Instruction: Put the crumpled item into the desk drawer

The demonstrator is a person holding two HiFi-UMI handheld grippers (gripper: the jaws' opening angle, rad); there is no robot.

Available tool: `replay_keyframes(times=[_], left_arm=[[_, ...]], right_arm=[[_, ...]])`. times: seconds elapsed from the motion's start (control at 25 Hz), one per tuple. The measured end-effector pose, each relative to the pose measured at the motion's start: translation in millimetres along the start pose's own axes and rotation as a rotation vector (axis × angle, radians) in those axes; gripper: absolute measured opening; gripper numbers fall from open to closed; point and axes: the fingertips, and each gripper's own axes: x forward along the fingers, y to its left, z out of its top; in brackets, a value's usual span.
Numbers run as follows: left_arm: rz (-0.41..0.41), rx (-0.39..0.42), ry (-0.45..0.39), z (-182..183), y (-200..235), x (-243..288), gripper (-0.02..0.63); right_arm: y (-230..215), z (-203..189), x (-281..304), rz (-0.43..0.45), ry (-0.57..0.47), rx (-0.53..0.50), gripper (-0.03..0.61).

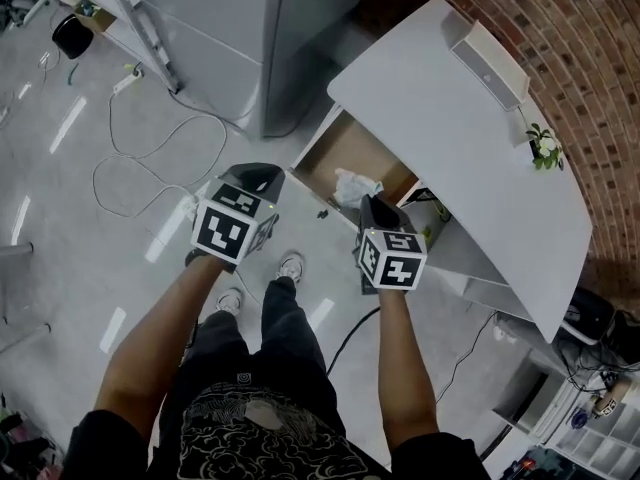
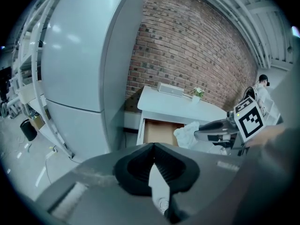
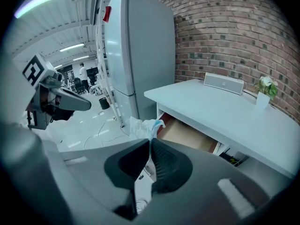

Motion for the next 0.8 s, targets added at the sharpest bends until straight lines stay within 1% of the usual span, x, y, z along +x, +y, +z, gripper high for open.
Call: replay_keyframes(times=[0.44, 0.6, 0.8], left_arm=[[0.032, -0.027, 0.055, -13.8, 2.6, 48.2, 0.000], [0.047, -0.056, 0.074, -24.1, 5.5, 62.8, 0.000], [0.054, -0.073, 0.092, -33.2, 6.6, 82.9, 0.000]], right_arm=[[-18.2, -22.2, 57.1, 0.079, 0.067, -0.027, 0.017], [-27.5, -32.8, 78.6, 0.093, 0.093, -0.046, 0.017], [-37.2, -45.9, 103.4, 0.111, 0.127, -0.069, 0.017]])
